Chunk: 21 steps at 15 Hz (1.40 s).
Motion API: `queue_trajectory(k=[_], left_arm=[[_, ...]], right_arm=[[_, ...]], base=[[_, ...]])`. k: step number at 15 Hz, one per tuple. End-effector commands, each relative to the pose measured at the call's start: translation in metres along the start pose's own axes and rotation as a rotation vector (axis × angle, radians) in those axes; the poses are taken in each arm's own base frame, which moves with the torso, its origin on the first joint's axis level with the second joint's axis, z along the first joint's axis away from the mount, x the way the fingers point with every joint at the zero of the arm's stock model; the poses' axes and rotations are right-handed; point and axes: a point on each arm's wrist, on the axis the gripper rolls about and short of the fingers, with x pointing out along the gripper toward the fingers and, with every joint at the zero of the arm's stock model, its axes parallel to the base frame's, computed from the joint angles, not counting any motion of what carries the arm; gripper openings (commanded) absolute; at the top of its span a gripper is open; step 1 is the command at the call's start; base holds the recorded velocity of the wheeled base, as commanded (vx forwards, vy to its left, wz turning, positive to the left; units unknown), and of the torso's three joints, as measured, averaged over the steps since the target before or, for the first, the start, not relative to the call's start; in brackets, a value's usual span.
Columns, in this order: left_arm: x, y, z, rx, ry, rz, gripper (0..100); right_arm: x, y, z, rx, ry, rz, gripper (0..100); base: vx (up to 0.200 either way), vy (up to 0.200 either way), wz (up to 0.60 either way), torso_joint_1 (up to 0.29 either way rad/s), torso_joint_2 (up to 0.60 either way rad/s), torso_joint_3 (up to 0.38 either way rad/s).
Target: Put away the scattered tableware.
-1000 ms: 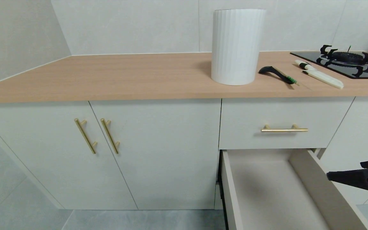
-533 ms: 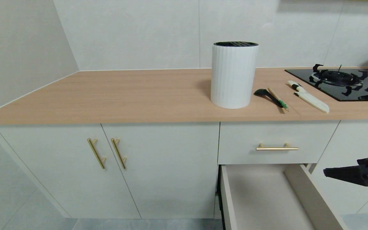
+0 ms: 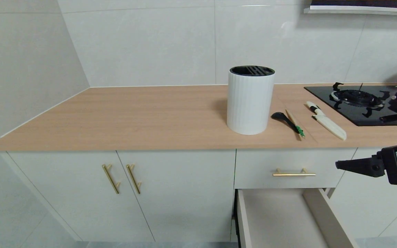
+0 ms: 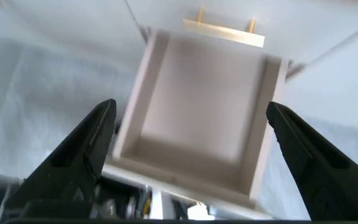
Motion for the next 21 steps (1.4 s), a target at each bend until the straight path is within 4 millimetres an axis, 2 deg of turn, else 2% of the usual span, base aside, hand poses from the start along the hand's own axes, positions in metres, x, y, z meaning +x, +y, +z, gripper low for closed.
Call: queue_trajectory(k=[1,2,3,4,5,7,8,9,13,21], left_arm=[[0.0,0.0,0.0,-0.001,0.001,0.001,100],[0.0,0.0,0.0,0.001,0.001,0.001,100],[0.0,0.0,0.0,-0.001,0.001,0.001,100],[0.0,0.0,0.0,-0.001,0.001,0.001,100],[0.0,0.0,0.0,-0.001,0.001,0.001,100],[0.0,0.0,0.0,-0.001,0.001,0.001,100],[0.0,0.0,0.0,-0.001,0.001,0.001,100],[0.0,0.0,0.0,-0.001,0.001,0.001,100],[0.0,0.0,0.0,-0.001,0.001,0.001,100],[0.0,0.0,0.0,-0.001,0.001,0.001,100]], right_arm=[[0.033,-0.006,0.043,0.026,-0.038,-0.051,100],[0.042,-0.01,0.061,0.043,-0.057,-0.079,100],[0.059,-0.014,0.086,0.116,-0.044,-0.098,100],[0.072,-0.013,0.094,0.184,-0.017,-0.1,100],[0.078,-0.013,0.095,0.204,-0.002,-0.1,100],[0.125,-0.016,0.098,0.203,0.061,-0.185,100],[0.134,-0.017,0.098,0.202,0.074,-0.202,100],[0.154,-0.022,0.1,0.207,0.1,-0.249,100],[0.171,-0.028,0.096,0.22,0.177,-0.271,100],[0.2,-0.029,0.095,0.256,0.191,-0.28,100]], base=[[0.0,0.0,0.0,0.036,-0.08,-0.051],[0.0,0.0,0.0,0.0,0.0,0.0],[0.0,0.0,0.0,0.0,0.0,0.0],[0.0,0.0,0.0,0.0,0.0,0.0],[0.0,0.0,0.0,0.0,0.0,0.0],[0.0,0.0,0.0,0.0,0.0,0.0],[0.0,0.0,0.0,0.0,0.0,0.0],[0.0,0.0,0.0,0.0,0.0,0.0],[0.0,0.0,0.0,0.0,0.0,0.0],[0.0,0.0,0.0,0.0,0.0,0.0]])
